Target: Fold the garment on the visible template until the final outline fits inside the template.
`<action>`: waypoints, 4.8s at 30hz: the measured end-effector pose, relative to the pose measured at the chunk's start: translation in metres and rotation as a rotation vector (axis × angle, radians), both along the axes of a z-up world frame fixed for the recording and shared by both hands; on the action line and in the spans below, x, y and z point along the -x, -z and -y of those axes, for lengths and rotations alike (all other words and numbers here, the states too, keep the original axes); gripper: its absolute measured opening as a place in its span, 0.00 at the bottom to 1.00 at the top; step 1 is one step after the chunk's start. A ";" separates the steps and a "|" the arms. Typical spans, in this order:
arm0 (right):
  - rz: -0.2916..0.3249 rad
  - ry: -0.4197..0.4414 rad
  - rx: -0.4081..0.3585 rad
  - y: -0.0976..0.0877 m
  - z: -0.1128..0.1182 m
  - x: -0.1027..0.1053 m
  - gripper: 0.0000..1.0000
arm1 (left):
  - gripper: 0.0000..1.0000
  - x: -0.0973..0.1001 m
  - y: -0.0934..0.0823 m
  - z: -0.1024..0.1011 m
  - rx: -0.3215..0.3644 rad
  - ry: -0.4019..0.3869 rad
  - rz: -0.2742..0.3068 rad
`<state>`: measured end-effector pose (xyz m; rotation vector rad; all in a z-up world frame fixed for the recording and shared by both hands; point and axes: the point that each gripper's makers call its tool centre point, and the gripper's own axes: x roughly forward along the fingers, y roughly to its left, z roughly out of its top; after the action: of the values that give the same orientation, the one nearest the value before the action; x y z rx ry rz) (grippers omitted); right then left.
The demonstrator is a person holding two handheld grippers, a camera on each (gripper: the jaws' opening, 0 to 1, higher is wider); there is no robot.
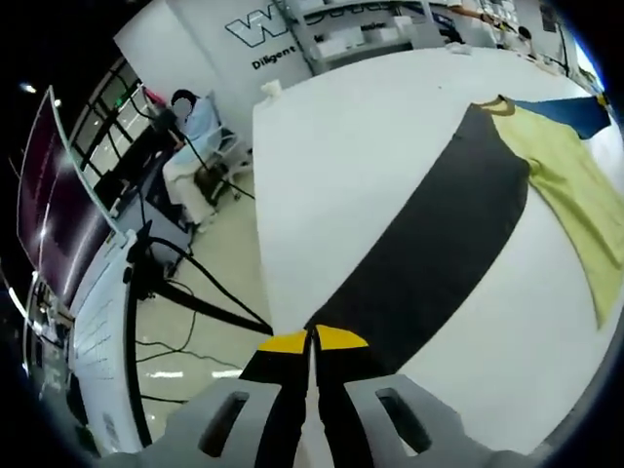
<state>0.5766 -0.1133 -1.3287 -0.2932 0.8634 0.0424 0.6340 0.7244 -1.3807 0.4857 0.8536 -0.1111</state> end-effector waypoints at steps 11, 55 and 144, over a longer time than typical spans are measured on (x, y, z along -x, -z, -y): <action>0.003 0.003 -0.006 0.002 0.004 -0.003 0.00 | 0.00 0.006 -0.004 -0.005 -0.008 -0.010 -0.004; 0.005 0.024 -0.002 0.038 0.045 -0.006 0.00 | 0.01 0.024 -0.037 0.000 -0.111 0.026 -0.002; -0.012 -0.586 -0.038 0.069 -0.120 0.080 0.51 | 0.67 0.050 -0.008 0.099 0.074 0.364 0.037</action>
<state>0.4964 0.0069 -1.3972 -0.5031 0.7642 0.6050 0.5845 0.6253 -1.3731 0.5679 0.7154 -0.4650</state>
